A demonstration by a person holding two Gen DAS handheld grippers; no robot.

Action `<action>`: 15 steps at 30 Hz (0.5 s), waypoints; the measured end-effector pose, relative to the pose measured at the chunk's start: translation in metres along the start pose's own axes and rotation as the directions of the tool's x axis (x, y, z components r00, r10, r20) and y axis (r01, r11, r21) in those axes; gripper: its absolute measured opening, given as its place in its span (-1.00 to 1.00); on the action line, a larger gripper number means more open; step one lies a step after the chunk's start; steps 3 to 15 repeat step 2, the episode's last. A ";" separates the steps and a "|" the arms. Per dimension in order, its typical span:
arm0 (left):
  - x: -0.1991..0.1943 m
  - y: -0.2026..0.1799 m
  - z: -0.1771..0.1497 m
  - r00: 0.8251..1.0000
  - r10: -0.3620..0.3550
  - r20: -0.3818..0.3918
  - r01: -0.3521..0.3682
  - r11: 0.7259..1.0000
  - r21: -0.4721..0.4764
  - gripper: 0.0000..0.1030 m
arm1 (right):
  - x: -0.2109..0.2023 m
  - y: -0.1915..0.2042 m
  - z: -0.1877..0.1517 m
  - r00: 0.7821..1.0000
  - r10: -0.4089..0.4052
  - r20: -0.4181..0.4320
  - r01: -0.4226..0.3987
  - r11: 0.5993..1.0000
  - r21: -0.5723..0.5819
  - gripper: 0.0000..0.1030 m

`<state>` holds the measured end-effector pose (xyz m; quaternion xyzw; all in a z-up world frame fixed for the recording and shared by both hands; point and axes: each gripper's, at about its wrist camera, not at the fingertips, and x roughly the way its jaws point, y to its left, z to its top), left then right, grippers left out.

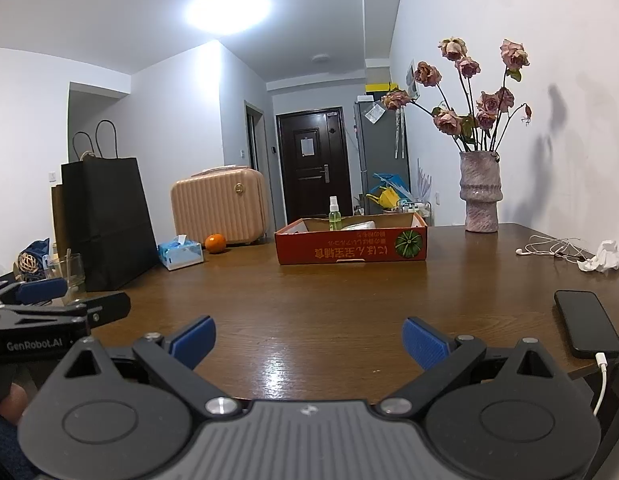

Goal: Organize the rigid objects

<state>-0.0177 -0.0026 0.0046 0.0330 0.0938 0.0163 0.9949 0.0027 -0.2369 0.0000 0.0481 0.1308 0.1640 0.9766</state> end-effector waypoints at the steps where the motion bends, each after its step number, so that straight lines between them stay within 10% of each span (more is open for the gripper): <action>1: 0.000 0.000 0.000 1.000 -0.002 0.000 0.002 1.000 0.000 1.00 | 0.000 0.000 0.000 1.000 0.000 0.001 0.000 1.000 0.000 0.95; 15: 0.000 0.000 0.000 1.000 -0.003 0.000 0.003 1.000 -0.001 1.00 | 0.000 0.001 0.000 1.000 0.000 0.002 0.000 1.000 -0.001 0.95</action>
